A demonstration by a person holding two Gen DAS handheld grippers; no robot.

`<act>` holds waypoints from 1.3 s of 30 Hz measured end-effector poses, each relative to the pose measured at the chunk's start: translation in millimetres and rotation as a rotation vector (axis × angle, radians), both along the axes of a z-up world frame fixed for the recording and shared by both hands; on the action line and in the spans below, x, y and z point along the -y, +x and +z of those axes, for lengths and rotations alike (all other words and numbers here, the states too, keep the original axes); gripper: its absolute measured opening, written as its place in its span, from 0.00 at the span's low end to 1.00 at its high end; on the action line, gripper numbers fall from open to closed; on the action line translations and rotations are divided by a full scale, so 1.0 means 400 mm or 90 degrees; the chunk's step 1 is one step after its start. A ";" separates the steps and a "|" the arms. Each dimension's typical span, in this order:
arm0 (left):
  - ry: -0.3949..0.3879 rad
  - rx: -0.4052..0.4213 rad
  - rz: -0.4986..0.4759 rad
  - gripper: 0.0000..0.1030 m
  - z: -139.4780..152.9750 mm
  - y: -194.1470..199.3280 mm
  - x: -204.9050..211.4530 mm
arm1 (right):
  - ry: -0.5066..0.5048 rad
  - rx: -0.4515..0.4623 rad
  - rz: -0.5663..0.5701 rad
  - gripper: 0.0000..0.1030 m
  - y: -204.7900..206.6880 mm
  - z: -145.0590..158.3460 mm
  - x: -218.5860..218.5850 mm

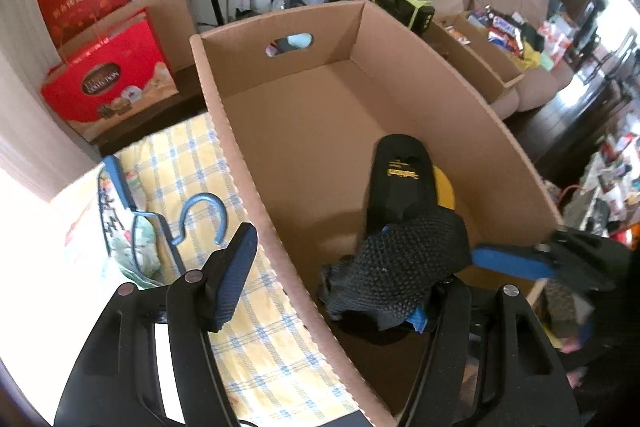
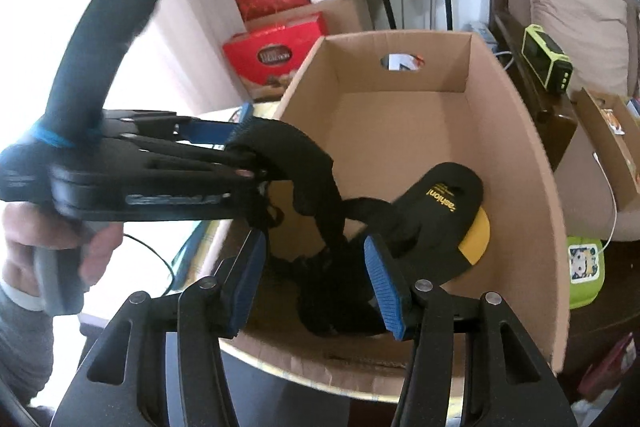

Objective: Organize objects
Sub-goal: 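Move the left gripper back out of the box toward the table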

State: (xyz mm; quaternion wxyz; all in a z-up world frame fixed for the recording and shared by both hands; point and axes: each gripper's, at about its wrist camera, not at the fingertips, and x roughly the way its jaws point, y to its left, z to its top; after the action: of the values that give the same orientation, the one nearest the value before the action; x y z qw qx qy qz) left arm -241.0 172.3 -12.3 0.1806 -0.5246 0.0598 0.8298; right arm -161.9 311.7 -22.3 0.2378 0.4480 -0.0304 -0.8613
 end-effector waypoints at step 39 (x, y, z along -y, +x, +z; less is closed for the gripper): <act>0.147 -0.049 0.068 0.81 0.042 0.042 0.184 | 0.017 -0.037 -0.107 0.56 -0.076 0.050 -0.045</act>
State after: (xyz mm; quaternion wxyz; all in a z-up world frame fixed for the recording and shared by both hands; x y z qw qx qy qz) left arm -224.2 98.9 4.6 0.1930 -0.4708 -0.0572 0.8590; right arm -192.2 329.8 -2.3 0.1598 0.4220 -0.0497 -0.8910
